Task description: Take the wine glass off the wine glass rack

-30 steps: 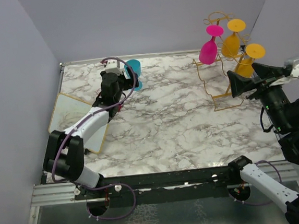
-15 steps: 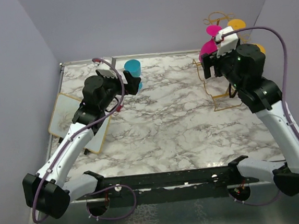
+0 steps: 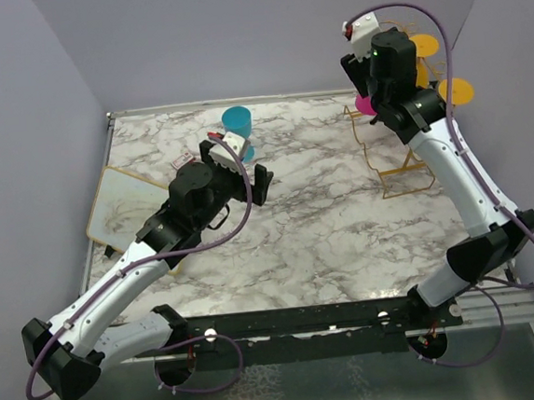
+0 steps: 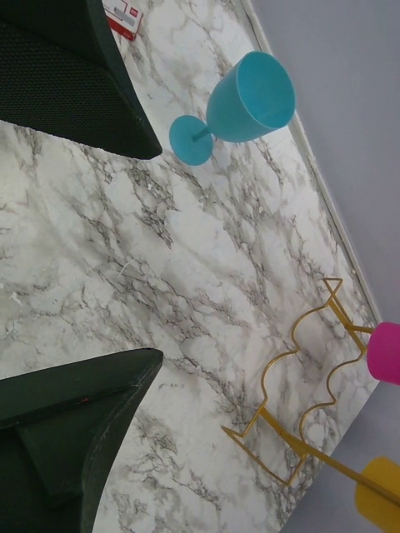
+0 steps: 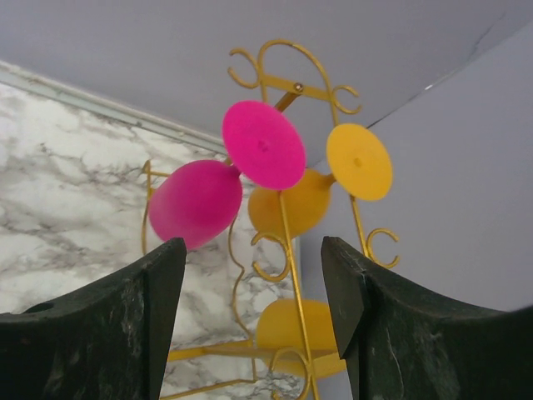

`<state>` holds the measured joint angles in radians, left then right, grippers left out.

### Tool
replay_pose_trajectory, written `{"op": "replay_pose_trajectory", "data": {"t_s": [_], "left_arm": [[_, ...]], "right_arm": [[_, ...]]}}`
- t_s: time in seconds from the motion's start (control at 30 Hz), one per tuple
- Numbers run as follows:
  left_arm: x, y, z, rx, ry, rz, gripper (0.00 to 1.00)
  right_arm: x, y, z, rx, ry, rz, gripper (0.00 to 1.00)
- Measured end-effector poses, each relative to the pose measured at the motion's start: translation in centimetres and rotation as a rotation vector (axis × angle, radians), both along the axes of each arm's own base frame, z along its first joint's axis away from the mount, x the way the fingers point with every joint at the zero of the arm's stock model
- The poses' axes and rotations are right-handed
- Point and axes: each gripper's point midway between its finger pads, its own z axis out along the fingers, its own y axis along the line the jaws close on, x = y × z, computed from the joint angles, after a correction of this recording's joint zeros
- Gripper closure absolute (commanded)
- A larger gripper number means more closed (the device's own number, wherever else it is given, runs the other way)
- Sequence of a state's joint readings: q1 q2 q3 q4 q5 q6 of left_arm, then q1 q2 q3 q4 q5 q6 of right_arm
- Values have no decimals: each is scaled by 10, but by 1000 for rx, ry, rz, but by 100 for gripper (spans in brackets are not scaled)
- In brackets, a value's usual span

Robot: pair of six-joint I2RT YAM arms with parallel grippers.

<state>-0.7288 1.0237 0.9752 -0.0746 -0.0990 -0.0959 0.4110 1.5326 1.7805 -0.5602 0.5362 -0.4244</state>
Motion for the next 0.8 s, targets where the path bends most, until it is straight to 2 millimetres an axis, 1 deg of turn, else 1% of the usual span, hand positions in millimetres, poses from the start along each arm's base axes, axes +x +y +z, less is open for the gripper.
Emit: {"op": "replay_pose_trajectory", "data": {"t_s": [0.1, 0.27, 0.3, 0.5, 0.57, 0.7, 0.8], "left_arm": [[-6, -1, 1, 21, -18, 2, 1], [-8, -2, -1, 52, -30, 14, 1], [-7, -1, -1, 54, -31, 21, 1], [-3, 5, -1, 62, -36, 60, 1], [-3, 6, -1, 63, -36, 63, 1], [-3, 6, -1, 62, -37, 65, 1], [-2, 7, -1, 63, -37, 68, 1]], "right_arm": [[12, -2, 11, -31, -18, -32, 37], [32, 0, 20, -62, -21, -62, 39], [35, 1, 19, -68, -16, -68, 40], [52, 4, -8, -123, 61, -92, 40], [58, 6, -14, -134, 80, -96, 41], [63, 6, -22, -152, 102, -105, 45], [64, 3, -26, -175, 113, -125, 48]]}}
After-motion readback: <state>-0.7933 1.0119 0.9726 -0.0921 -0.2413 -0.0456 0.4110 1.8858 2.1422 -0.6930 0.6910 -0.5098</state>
